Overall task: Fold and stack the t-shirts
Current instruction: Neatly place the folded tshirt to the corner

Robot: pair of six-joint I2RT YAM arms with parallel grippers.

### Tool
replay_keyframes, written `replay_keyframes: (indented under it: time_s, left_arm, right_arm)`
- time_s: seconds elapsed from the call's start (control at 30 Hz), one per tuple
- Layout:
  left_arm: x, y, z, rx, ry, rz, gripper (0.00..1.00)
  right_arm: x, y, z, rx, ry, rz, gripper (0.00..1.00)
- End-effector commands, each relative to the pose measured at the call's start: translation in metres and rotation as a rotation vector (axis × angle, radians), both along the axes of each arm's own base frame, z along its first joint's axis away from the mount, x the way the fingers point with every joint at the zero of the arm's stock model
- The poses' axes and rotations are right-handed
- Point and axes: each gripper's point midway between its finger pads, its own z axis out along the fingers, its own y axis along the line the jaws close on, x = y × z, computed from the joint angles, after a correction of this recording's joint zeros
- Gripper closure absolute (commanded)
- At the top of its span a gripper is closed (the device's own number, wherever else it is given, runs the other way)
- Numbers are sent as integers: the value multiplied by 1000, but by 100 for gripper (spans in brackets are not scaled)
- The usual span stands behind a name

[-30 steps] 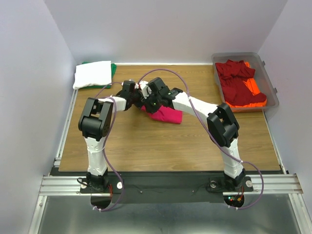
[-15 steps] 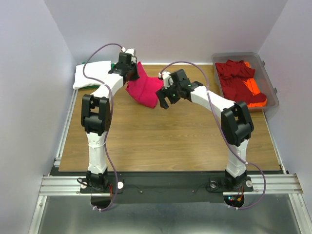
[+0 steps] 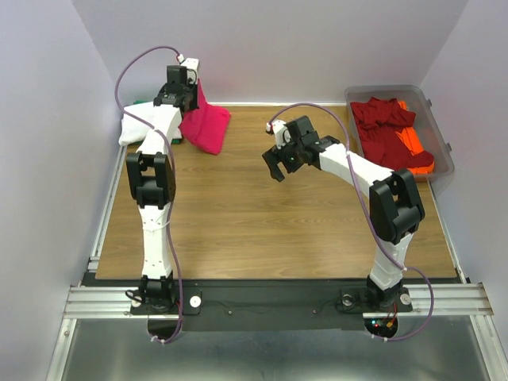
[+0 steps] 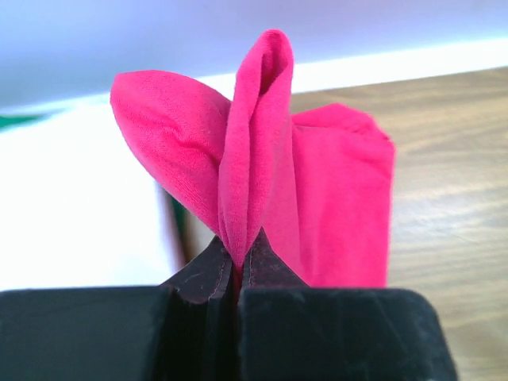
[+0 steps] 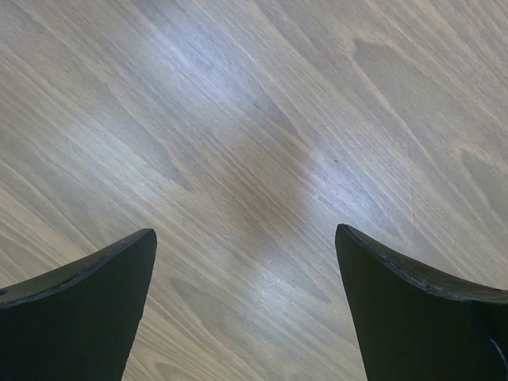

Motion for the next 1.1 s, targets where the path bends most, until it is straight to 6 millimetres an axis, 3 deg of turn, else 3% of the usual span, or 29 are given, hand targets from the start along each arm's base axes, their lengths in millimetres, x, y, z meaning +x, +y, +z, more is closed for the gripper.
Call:
replay_keyframes:
  time_s: [0.0,0.23,0.57,0.83,1.07]
  left_arm:
    - [12,17,83,100,-201,-9,100]
    - [14,28,119,153,-288,-19,100]
    - [3,34,170,136,-387,-10,100]
    - [0,42,185,142,-408,19,100]
    - [-3,52,185,166,-401,17,100]
  right_arm:
    - [5,-3,22,6,-64,-3,0]
    - [8,-1,17,4,-51,2,0]
    - [9,1,16,1,-43,7,0]
    - [6,-1,11,-5,-29,11,0]
    - [5,-1,8,-6,-18,9,0]
